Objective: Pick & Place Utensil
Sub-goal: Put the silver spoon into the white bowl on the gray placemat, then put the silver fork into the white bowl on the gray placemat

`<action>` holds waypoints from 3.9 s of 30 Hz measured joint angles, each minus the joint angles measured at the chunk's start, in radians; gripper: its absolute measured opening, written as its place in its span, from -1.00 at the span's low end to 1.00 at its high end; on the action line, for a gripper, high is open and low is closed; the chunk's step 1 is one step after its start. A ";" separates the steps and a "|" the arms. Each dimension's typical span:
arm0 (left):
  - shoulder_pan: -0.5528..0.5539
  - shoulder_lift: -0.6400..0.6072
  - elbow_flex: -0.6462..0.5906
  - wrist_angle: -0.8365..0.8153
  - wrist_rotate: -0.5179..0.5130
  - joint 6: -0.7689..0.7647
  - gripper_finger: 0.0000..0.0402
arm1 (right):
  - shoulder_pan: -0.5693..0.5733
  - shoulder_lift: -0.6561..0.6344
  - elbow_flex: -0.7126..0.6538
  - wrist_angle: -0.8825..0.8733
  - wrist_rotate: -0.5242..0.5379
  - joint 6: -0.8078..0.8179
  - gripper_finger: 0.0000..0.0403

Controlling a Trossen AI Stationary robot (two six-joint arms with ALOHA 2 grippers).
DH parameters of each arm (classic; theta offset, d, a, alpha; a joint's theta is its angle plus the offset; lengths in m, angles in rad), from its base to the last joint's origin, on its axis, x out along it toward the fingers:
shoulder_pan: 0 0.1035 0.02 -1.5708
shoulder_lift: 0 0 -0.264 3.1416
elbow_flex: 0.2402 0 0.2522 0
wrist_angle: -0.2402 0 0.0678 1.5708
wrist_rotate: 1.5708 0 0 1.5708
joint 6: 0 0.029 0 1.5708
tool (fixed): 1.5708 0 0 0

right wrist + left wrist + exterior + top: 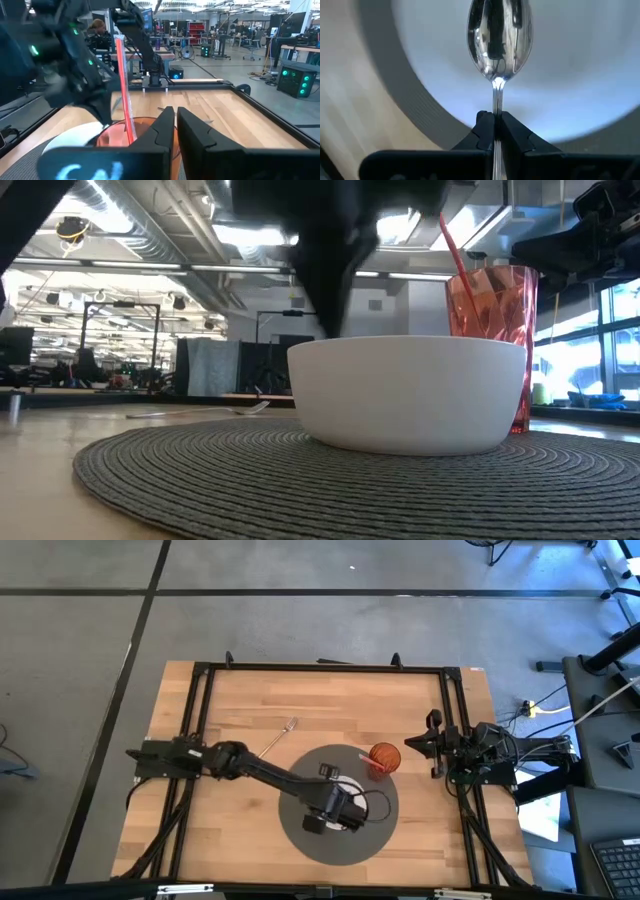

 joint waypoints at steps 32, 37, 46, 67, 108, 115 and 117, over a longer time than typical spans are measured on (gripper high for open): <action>0.045 -0.205 0.004 0.035 0.033 0.065 -0.70 | 0.000 0.001 0.000 0.002 -0.003 0.003 -0.88; 0.035 -0.431 -0.128 0.174 -0.134 0.061 -0.89 | 0.000 0.001 0.000 -0.007 -0.003 0.001 -0.88; 0.102 -0.975 -1.049 0.931 -0.013 0.076 -0.99 | 0.000 0.001 0.000 -0.023 -0.003 0.002 -0.88; 0.349 -1.379 -1.935 1.457 -0.077 -0.308 -0.98 | 0.000 0.001 0.000 -0.007 -0.001 0.000 -0.88; 0.353 -1.633 -2.011 1.460 -0.189 -0.492 -0.98 | 0.000 0.000 0.000 -0.023 0.000 -0.025 -0.88; 0.517 -1.326 -1.819 1.322 0.041 -0.409 -0.98 | 0.000 0.000 0.000 -0.023 0.000 -0.022 -0.88; 0.542 -1.270 -1.766 1.273 0.086 -0.350 -0.98 | 0.000 0.000 0.000 -0.027 0.000 -0.023 -0.88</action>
